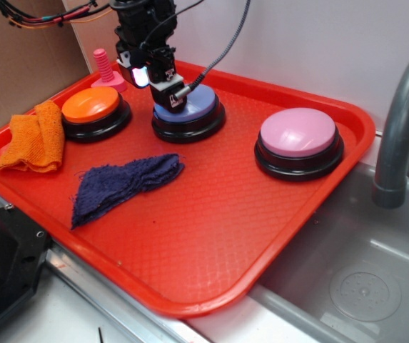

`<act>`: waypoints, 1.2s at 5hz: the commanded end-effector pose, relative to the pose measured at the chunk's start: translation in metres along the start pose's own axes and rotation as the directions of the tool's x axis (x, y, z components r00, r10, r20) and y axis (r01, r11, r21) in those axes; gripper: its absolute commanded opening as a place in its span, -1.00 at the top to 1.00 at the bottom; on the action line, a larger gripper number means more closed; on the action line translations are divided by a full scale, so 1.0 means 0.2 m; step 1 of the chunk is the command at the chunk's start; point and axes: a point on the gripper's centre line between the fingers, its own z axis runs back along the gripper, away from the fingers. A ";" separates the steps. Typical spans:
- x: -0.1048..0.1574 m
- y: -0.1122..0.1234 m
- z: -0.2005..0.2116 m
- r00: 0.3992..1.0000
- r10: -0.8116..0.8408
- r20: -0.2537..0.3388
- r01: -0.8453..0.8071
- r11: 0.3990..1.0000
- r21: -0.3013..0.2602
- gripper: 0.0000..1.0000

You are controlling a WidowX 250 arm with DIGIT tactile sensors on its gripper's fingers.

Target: Push the purple button.

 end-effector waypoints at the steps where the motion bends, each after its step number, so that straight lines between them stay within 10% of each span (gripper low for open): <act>1: 0.05 -0.02 0.02 1.000 -0.017 0.016 0.016 1.000 0.015 -1.00; 6: 0.03 -0.02 0.11 1.000 -0.019 0.008 0.019 1.000 0.003 -1.00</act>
